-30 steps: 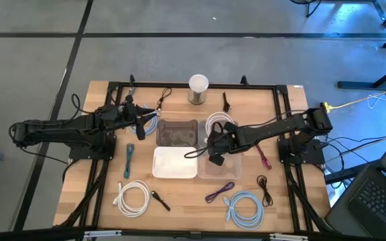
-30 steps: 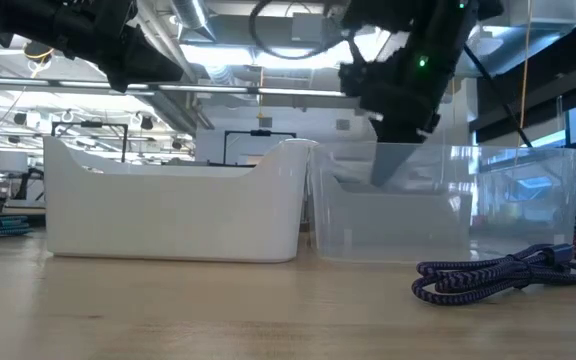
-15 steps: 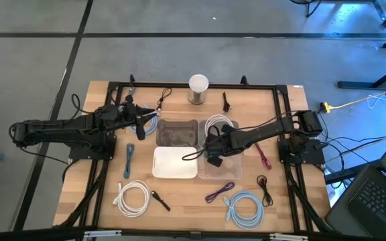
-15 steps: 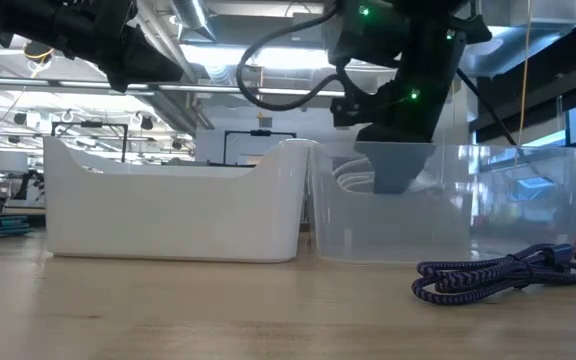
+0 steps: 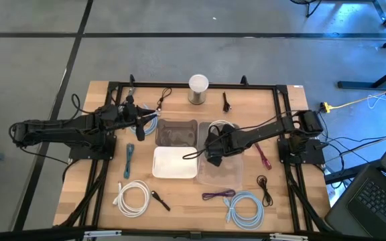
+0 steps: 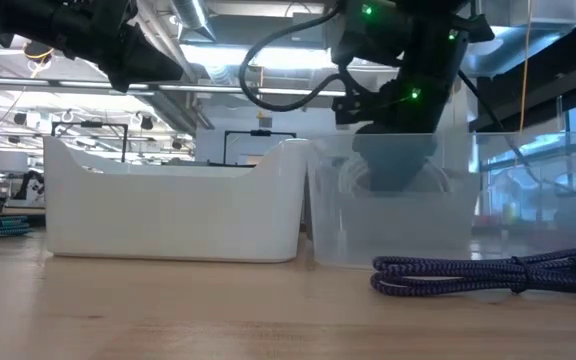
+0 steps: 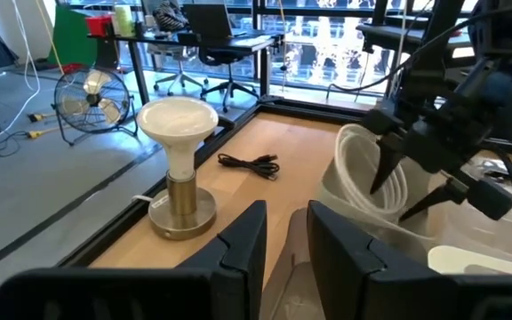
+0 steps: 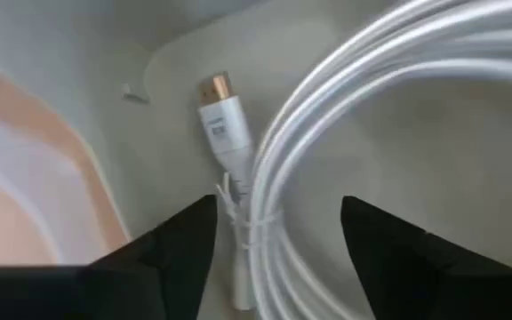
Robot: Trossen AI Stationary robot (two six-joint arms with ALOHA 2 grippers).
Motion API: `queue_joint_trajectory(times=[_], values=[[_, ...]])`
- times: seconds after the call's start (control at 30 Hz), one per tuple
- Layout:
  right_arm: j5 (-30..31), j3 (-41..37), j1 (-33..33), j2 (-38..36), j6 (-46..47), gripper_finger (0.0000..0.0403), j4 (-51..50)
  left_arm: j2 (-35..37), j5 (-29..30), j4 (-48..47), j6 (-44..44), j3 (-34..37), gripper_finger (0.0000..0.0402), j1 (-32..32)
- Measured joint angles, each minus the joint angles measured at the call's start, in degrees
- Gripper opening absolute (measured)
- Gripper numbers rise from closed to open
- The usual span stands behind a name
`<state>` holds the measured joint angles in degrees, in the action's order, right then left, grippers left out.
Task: Pick & Place USB Port
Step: Adjust the transparent bin on the table
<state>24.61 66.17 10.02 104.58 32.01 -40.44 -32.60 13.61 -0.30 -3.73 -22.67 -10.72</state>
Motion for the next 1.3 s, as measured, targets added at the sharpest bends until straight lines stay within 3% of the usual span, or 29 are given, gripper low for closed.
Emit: queue_joint_trajectory(times=[0.27, 0.47, 0.63, 0.8, 0.93, 1.3], values=[[1.1, 3.3, 0.5, -1.6, -1.0, 0.0235, -4.3, -0.1, 0.0, 0.0, 0.0, 0.0, 0.0077, 0.0], [4.6, 10.8, 3.3, -1.7, 0.1, 0.0212, -18.5, -0.2, 0.1, -0.1, 1.4, 0.0, 0.0077, 0.0], [-4.8, 12.9, 7.2, -3.6, -0.9, 0.0178, -23.2, -0.2, 0.2, 0.0, 3.2, 0.0, 0.0077, 0.0], [-12.2, 12.9, 9.2, -5.0, 0.6, 0.0092, -21.3, -0.2, 0.2, 0.0, 4.0, 0.0, 0.0077, 0.0], [-13.7, 12.8, 10.1, -4.9, 0.6, 0.0012, -17.5, -0.2, 0.2, 0.0, 4.0, 0.0, 0.0077, 0.0], [-16.5, 2.6, 9.9, -4.7, 5.0, 0.0002, -3.3, -0.2, -0.3, 0.0, 3.5, 0.0, 0.0077, 0.0]])
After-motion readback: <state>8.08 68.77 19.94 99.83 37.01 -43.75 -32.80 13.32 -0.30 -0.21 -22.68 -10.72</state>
